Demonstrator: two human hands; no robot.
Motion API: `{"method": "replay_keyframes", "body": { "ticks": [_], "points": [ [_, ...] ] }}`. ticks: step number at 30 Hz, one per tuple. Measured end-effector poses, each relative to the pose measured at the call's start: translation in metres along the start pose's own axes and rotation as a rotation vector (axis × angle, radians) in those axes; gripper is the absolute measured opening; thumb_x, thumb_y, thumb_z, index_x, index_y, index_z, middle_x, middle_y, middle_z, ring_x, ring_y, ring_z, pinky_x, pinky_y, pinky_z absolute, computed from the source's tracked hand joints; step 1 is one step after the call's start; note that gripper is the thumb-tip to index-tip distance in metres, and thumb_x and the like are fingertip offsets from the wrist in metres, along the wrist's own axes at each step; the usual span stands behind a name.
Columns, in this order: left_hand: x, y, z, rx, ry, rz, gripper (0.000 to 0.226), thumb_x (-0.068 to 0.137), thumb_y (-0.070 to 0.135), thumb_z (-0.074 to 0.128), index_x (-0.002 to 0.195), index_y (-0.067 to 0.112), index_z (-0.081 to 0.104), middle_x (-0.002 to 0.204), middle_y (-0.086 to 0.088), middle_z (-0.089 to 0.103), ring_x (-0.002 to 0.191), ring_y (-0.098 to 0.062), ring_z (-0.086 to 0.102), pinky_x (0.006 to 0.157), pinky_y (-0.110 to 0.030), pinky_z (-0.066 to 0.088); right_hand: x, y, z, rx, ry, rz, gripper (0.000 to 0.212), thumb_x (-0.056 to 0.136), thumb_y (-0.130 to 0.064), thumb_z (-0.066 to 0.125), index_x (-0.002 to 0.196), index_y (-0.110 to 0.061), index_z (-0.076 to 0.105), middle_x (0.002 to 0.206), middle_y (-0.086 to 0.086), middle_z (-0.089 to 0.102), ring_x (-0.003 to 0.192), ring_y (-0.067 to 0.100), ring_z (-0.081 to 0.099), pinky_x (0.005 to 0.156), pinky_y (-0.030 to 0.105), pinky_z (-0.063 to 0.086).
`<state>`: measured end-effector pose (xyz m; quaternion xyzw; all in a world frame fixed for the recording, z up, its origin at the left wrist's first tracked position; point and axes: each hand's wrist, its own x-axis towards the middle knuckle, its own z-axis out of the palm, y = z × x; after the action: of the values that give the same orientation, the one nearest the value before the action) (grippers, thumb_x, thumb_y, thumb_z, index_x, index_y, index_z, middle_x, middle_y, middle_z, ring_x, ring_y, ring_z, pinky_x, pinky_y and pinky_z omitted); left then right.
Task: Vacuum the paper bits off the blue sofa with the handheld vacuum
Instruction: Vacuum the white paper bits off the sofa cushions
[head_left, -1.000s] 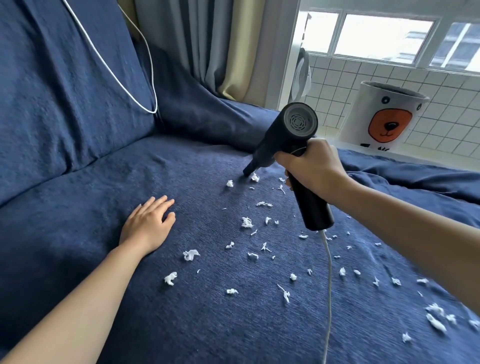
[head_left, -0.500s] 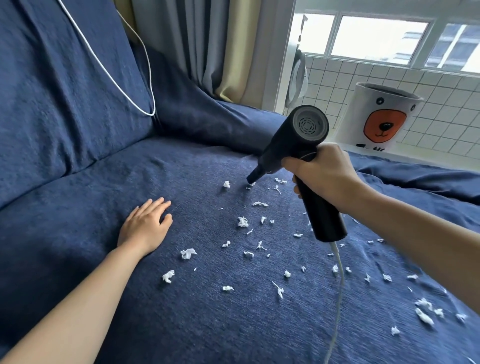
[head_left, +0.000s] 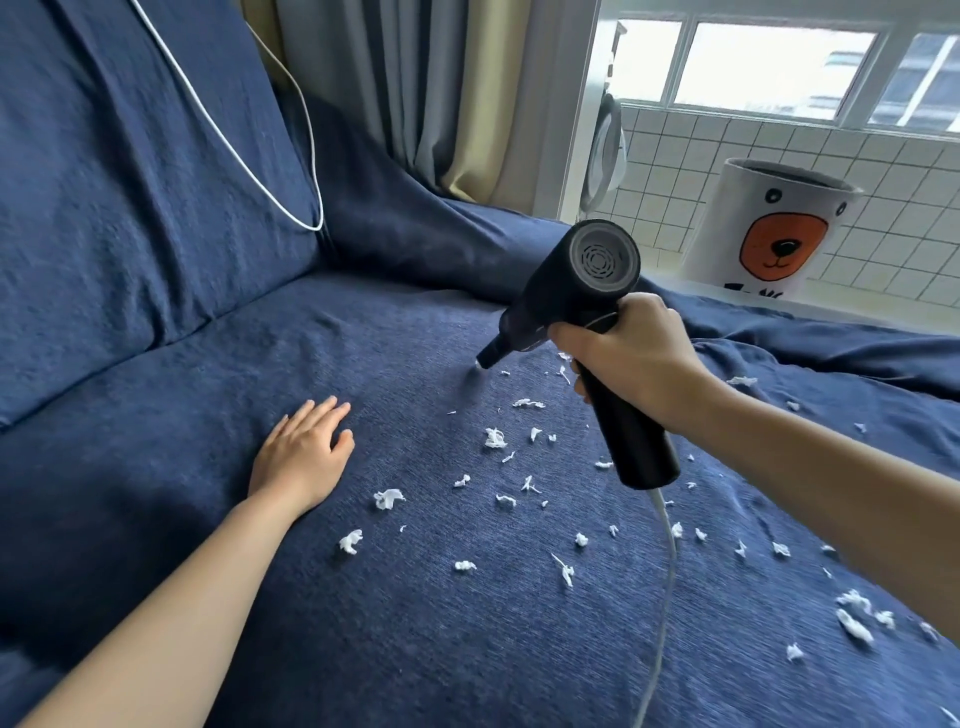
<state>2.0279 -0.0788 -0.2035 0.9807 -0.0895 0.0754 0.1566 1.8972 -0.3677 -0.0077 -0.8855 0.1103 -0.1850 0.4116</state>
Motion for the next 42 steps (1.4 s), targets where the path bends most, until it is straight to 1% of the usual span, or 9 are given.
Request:
{"method": "replay_keyframes", "body": {
  "ticks": [5, 11, 16, 22, 29, 35, 38, 40, 42],
  "points": [
    [-0.003, 0.002, -0.001, -0.004, 0.002, -0.009, 0.048, 0.1, 0.036, 0.035, 0.147, 0.027, 0.035, 0.157, 0.009, 0.025, 0.146, -0.013, 0.017, 0.12, -0.034, 0.009, -0.006, 0.004, -0.016, -0.01, 0.001, 0.024, 0.021, 0.081, -0.02, 0.074, 0.065, -0.008, 0.067, 0.071, 0.017, 0.073, 0.049, 0.022, 0.07, 0.053, 0.033, 0.061],
    [-0.005, 0.002, -0.001, -0.002, 0.004, -0.013, 0.048, 0.1, 0.036, 0.035, 0.147, 0.027, 0.034, 0.157, 0.009, 0.025, 0.146, -0.012, 0.017, 0.12, -0.034, 0.009, -0.003, 0.005, -0.009, -0.032, 0.029, 0.012, 0.021, 0.079, -0.023, 0.074, 0.064, -0.009, 0.068, 0.067, 0.016, 0.074, 0.053, 0.024, 0.073, 0.06, 0.041, 0.064],
    [-0.005, 0.001, 0.0, -0.001, 0.008, -0.012, 0.048, 0.1, 0.036, 0.035, 0.147, 0.027, 0.034, 0.157, 0.009, 0.025, 0.146, -0.012, 0.017, 0.12, -0.034, 0.009, -0.004, 0.002, -0.001, -0.015, -0.009, -0.002, 0.023, 0.078, -0.023, 0.074, 0.064, -0.006, 0.067, 0.069, 0.017, 0.074, 0.052, 0.023, 0.072, 0.06, 0.043, 0.063],
    [-0.007, 0.002, -0.002, -0.002, -0.001, -0.017, 0.048, 0.1, 0.035, 0.035, 0.148, 0.027, 0.034, 0.157, 0.009, 0.025, 0.146, -0.013, 0.017, 0.12, -0.034, 0.009, -0.013, 0.0, -0.014, -0.092, -0.009, -0.027, 0.022, 0.08, -0.022, 0.073, 0.064, -0.01, 0.066, 0.068, 0.015, 0.074, 0.048, 0.019, 0.07, 0.057, 0.035, 0.063],
    [-0.024, 0.004, -0.006, -0.047, 0.009, -0.028, 0.046, 0.1, 0.033, 0.038, 0.145, 0.025, 0.039, 0.156, 0.008, 0.028, 0.146, -0.014, 0.019, 0.12, -0.034, 0.01, -0.035, -0.008, -0.021, 0.009, -0.08, 0.012, 0.02, 0.078, -0.02, 0.075, 0.062, -0.01, 0.067, 0.065, 0.016, 0.073, 0.05, 0.024, 0.07, 0.055, 0.038, 0.063],
    [-0.048, 0.003, -0.009, -0.077, 0.013, -0.014, 0.044, 0.1, 0.031, 0.039, 0.144, 0.026, 0.042, 0.156, 0.009, 0.029, 0.146, -0.013, 0.019, 0.12, -0.033, 0.01, -0.056, -0.017, -0.012, 0.007, -0.112, -0.03, 0.02, 0.078, -0.02, 0.073, 0.064, -0.009, 0.066, 0.062, 0.013, 0.071, 0.045, 0.019, 0.068, 0.054, 0.035, 0.061],
    [-0.059, 0.002, -0.012, -0.079, 0.013, -0.013, 0.044, 0.1, 0.031, 0.038, 0.144, 0.028, 0.041, 0.156, 0.01, 0.028, 0.146, -0.012, 0.018, 0.119, -0.032, 0.01, -0.063, -0.02, -0.017, 0.019, -0.123, -0.009, 0.019, 0.078, -0.02, 0.074, 0.064, -0.01, 0.066, 0.066, 0.017, 0.072, 0.049, 0.022, 0.07, 0.052, 0.034, 0.059],
    [-0.067, 0.002, -0.014, -0.079, 0.018, -0.01, 0.043, 0.1, 0.031, 0.039, 0.143, 0.028, 0.042, 0.155, 0.01, 0.029, 0.146, -0.012, 0.019, 0.119, -0.032, 0.01, -0.068, -0.021, -0.023, 0.005, -0.112, -0.006, 0.019, 0.078, -0.021, 0.074, 0.064, -0.01, 0.067, 0.069, 0.017, 0.073, 0.053, 0.026, 0.072, 0.053, 0.038, 0.062],
    [-0.073, 0.002, -0.015, -0.087, 0.025, -0.016, 0.043, 0.1, 0.03, 0.04, 0.143, 0.028, 0.043, 0.155, 0.009, 0.03, 0.146, -0.012, 0.02, 0.119, -0.032, 0.011, -0.074, -0.021, -0.03, -0.045, -0.091, -0.022, 0.02, 0.079, -0.023, 0.074, 0.065, -0.01, 0.067, 0.069, 0.015, 0.074, 0.052, 0.023, 0.072, 0.056, 0.037, 0.063]
  ]
}}
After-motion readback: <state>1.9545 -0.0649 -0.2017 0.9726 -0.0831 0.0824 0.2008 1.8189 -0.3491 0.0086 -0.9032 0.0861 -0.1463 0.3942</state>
